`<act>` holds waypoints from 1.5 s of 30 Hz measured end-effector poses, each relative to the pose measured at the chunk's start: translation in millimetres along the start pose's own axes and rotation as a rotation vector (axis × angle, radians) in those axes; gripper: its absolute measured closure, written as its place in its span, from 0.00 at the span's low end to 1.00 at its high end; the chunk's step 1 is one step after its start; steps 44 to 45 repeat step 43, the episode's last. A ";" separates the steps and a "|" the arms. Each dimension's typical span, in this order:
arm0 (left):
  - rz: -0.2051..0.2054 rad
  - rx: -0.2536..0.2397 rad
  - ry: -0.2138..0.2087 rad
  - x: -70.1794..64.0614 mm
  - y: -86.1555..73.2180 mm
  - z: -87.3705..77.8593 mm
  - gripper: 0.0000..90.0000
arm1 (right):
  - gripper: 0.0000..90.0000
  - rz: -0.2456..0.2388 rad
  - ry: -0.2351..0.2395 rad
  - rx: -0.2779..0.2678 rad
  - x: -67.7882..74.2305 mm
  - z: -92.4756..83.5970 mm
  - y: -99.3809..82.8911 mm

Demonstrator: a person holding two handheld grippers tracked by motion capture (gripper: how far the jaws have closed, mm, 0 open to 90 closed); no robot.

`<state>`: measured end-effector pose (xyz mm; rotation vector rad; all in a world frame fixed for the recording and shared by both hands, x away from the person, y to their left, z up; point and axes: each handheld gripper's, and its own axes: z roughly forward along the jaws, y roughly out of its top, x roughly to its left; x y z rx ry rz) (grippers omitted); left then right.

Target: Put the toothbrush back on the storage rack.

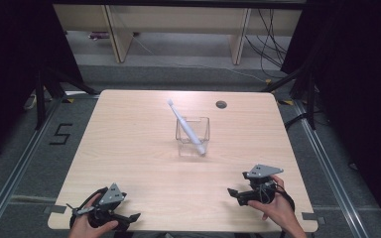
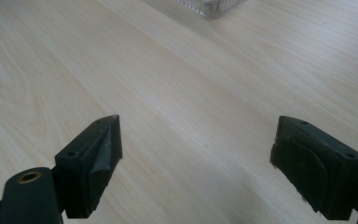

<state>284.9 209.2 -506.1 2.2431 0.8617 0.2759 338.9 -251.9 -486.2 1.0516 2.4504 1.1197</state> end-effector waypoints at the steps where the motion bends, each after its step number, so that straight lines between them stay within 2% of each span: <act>1: -0.002 -0.003 0.000 -0.2 0.0 0.1 0.17 | 0.18 0.008 -0.003 0.007 0.2 -1.3 -1.1; 2: -0.001 -0.002 0.000 0.0 0.1 0.0 0.17 | 0.18 -0.010 -0.004 -0.002 -0.4 -1.7 -2.0; 3: -0.002 -0.002 0.000 -0.1 0.0 0.1 0.17 | 0.18 0.020 -0.004 0.003 1.1 -2.8 -3.7; 6: -0.003 -0.001 0.001 -0.1 -0.1 0.2 0.17 | 0.18 0.005 0.005 -0.004 0.6 -4.7 -6.4; 9: -0.001 -0.002 0.000 0.0 0.0 -0.1 0.17 | 0.18 0.040 0.004 0.006 4.0 -7.9 -10.1; 10: 0.000 -0.001 0.000 0.0 0.0 -0.2 0.17 | 0.18 0.002 -0.004 0.001 0.5 -8.2 -11.2; 12: 0.001 -0.002 0.001 0.1 0.2 -0.4 0.17 | 0.18 0.029 -0.001 0.006 2.4 -8.8 -12.9; 13: 0.001 -0.003 0.002 0.0 0.3 -0.5 0.17 | 0.18 -0.002 -0.005 -0.004 0.1 -8.8 -13.6; 14: 0.002 -0.003 0.002 0.1 0.3 -0.5 0.17 | 0.18 0.029 0.003 0.008 2.2 -9.6 -14.5; 16: 0.002 -0.002 0.002 0.2 0.3 -0.5 0.17 | 0.18 0.008 0.007 0.002 0.4 -9.4 -15.6; 17: 0.001 -0.003 0.003 0.1 0.3 -0.4 0.17 | 0.18 0.025 -0.004 0.013 2.1 -11.0 -16.0; 19: 0.003 -0.002 0.002 0.1 0.3 -0.5 0.17 | 0.18 0.002 0.004 0.004 -0.2 -11.3 -16.0; 20: 0.004 -0.002 0.003 0.1 0.3 -0.6 0.17 | 0.18 0.042 -0.003 0.012 2.6 -12.5 -16.6; 21: 0.003 -0.002 0.002 0.1 0.4 -0.8 0.17 | 0.18 0.008 -0.017 0.001 0.1 -12.7 -16.7; 26: 0.005 -0.001 0.002 0.1 0.4 -0.4 0.17 | 0.18 -0.005 -0.015 -0.007 -1.2 -12.8 -16.9; 28: 0.006 -0.001 0.002 0.1 0.5 -0.4 0.17 | 0.18 0.000 -0.017 0.001 -0.5 -12.6 -16.8; 29: 0.007 0.000 0.002 0.2 0.6 -0.6 0.17 | 0.18 0.017 0.001 0.010 0.9 -12.4 -16.7; 30: 0.007 -0.001 0.002 0.1 0.6 -0.6 0.17 | 0.19 0.035 -0.002 0.010 2.5 -12.4 -17.0; 33: 0.006 -0.002 0.003 0.3 0.7 -1.0 0.17 | 0.19 -0.016 0.003 0.004 0.1 -11.2 -15.8; 39: 0.008 -0.002 0.004 0.4 0.9 -1.2 0.17 | 0.19 -0.021 0.006 0.003 1.0 -10.5 -15.4; 41: 0.007 -0.002 0.005 0.4 0.9 -1.3 0.17 | 0.19 -0.017 0.026 0.018 0.8 -10.0 -15.1; 43: 0.009 -0.001 0.006 0.4 0.8 -1.4 0.17 | 0.18 -0.032 -0.012 0.003 1.3 -10.4 -15.2; 45: 0.009 -0.001 0.006 0.4 0.8 -1.4 0.17 | 0.18 -0.032 -0.012 0.003 1.3 -10.4 -15.2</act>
